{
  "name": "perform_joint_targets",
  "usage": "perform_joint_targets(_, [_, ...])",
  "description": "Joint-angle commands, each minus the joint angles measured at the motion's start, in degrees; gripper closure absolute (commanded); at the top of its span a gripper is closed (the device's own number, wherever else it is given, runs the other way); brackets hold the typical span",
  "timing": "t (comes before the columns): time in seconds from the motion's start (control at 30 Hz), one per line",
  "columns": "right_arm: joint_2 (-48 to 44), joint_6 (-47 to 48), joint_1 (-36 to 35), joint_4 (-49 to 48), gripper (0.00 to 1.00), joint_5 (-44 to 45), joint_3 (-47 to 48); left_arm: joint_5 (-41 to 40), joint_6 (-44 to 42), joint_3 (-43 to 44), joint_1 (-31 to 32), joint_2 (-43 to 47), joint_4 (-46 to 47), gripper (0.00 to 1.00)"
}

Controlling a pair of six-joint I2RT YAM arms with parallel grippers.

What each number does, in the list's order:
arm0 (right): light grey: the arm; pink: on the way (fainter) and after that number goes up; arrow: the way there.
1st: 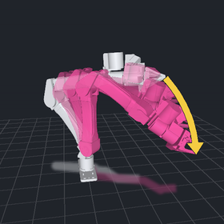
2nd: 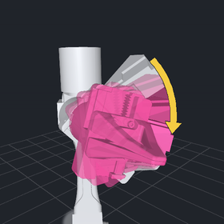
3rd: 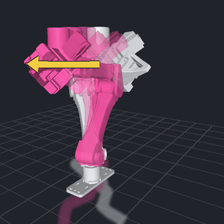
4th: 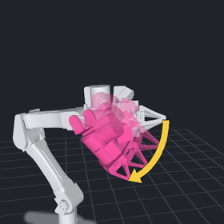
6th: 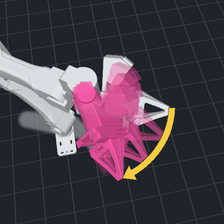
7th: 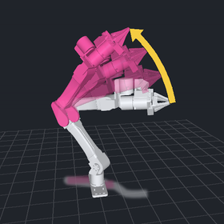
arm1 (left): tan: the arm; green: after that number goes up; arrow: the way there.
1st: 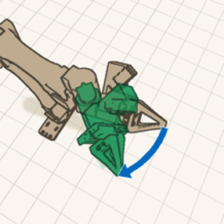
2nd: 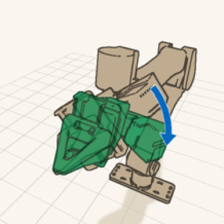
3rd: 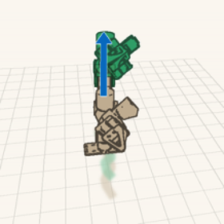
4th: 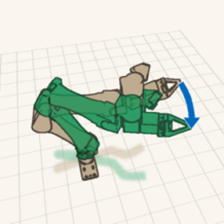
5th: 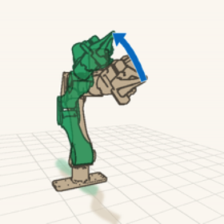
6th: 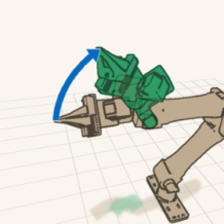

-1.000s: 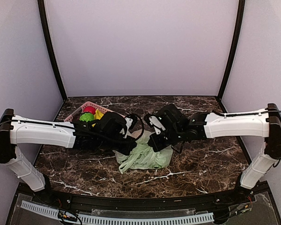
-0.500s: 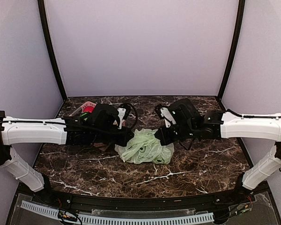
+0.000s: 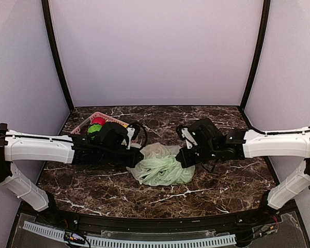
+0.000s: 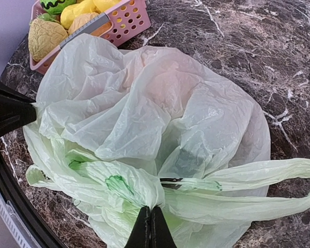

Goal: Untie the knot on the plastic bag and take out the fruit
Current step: Untie the bag handles from the takeout bag.

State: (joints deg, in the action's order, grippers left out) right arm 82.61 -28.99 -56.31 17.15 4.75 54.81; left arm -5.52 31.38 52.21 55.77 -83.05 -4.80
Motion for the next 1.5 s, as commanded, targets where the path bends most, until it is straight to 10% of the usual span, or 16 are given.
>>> perform_joint_targets(0.0, [-2.21, -0.12, 0.48, -0.8, 1.0, -0.48, -0.18, 2.39, -5.03, 1.73, -0.35, 3.82, 0.09, 0.84])
perform_joint_targets(0.1, [-2.54, -0.1, 0.48, -0.68, 0.98, -1.11, 0.32, 3.8, -8.14, 4.37, -0.37, 4.96, -1.26, 0.64])
perform_joint_targets(0.3, [-4.07, -0.24, 0.48, -0.22, 0.65, -1.84, 1.06, 7.4, -7.83, 7.28, -0.4, 2.71, -2.67, 0.27])
perform_joint_targets(0.77, [-3.22, 0.88, 3.28, 0.86, 0.39, -7.49, 3.1, 7.53, -2.7, 8.68, -0.4, -4.51, -2.77, 0.11])
perform_joint_targets(1.13, [3.23, 2.21, 3.93, 1.24, 0.41, -13.12, 6.52, 7.26, -1.36, 7.97, -0.4, -6.81, -1.57, 0.35])
perform_joint_targets(1.47, [5.47, 0.82, 3.5, -1.72, 0.55, -17.44, 5.76, 8.39, -0.57, 6.99, -0.39, -7.35, 0.37, 0.89])
